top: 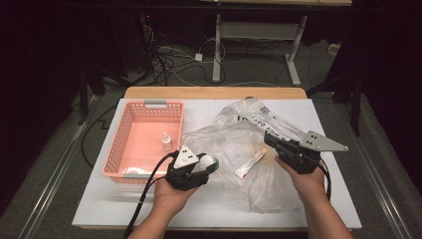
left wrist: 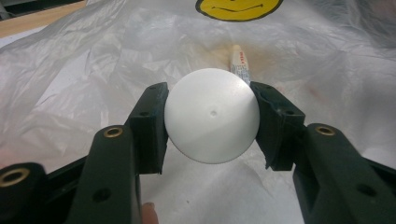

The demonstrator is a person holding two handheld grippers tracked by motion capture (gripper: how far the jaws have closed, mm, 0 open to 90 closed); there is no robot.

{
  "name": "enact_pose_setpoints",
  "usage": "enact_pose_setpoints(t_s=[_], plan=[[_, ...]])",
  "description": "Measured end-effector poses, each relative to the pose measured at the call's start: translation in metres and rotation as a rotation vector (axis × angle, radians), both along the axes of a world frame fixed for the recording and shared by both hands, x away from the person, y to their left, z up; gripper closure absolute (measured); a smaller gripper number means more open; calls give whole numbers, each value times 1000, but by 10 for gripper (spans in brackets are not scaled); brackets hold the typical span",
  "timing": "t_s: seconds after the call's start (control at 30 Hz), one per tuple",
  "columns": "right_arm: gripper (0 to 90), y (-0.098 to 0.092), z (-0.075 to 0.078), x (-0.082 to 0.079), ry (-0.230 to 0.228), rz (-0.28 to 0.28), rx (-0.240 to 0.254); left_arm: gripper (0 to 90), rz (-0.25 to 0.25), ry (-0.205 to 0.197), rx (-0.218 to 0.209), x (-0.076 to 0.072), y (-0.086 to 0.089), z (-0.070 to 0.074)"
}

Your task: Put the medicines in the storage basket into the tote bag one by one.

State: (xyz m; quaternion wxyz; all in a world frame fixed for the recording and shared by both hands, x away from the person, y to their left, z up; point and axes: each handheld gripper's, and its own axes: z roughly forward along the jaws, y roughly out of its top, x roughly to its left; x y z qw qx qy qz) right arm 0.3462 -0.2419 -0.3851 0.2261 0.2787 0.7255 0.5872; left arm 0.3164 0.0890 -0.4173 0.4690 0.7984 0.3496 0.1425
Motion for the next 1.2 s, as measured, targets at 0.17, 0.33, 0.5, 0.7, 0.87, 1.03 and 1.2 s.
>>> enact_pose_setpoints(t_s=[0.17, 0.33, 0.5, 0.7, 0.87, 1.03, 1.2], plan=[[900, 1, -1, 0, 0, 6, -3, 491, 2, -4, -4, 11, -16, -4], [900, 2, -1, 0, 1, 7, 0, 490, -19, -3, -2, 23, -38, -9], [900, 2, 0, -1, -2, 11, -1, 490, -30, -16, -9, 33, -53, -9], [900, 3, 0, -1, -3, 15, -2, 490, -36, -17, -5, 45, -62, -9], [900, 3, 0, -1, -1, 12, 2, 490, -32, -10, -10, 54, -68, -12], [900, 3, -1, 0, 1, 16, 0, 490, -18, -18, 8, 61, -76, -19], [900, 3, -1, 0, -4, 17, 1, 489, -6, 1, 19, 70, -85, -28]])
